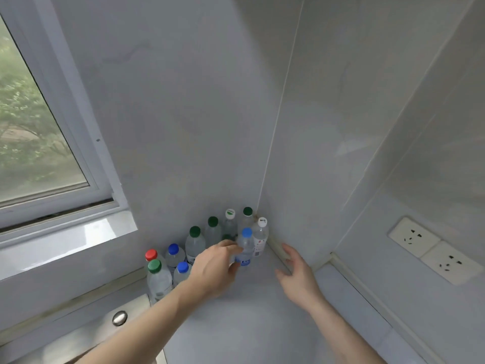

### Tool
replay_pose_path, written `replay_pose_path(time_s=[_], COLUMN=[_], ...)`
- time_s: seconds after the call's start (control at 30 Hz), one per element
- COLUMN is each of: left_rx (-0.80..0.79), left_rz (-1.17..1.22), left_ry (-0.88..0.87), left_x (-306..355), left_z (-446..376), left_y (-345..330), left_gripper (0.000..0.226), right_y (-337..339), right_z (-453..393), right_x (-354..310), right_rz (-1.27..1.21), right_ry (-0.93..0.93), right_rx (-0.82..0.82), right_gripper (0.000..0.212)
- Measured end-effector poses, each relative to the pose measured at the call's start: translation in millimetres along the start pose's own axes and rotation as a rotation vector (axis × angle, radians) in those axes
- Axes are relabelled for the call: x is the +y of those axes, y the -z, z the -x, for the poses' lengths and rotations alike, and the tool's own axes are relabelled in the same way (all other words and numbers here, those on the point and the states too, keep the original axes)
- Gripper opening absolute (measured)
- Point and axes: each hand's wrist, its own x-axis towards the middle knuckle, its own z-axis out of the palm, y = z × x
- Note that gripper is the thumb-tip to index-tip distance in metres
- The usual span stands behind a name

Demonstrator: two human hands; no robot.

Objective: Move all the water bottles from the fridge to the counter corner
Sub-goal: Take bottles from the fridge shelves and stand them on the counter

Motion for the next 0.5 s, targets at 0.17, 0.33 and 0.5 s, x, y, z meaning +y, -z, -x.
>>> replay_pose_path(time_s=[0.17, 0.33, 0.5], left_rx=[-0.011, -0.078, -0.174], left_rz=[0.108, 0.187, 0.202], left_ry=[-0.069, -0.178, -0.305], left_x=[7, 40, 91], left_z=[51, 90, 113], left_y=[6, 4, -5], left_gripper=[0.043, 0.045, 0.042], right_y=[19, 35, 67], right_z=[72, 142, 208], right_x=[4, 13, 34], right_rz=[-0.104, -0.114, -0.038], right_ry=[-0.032, -0.023, -0.029], right_rx=[0.031, 0.057, 0.133], right_gripper=[0.058, 0.054, 0.055])
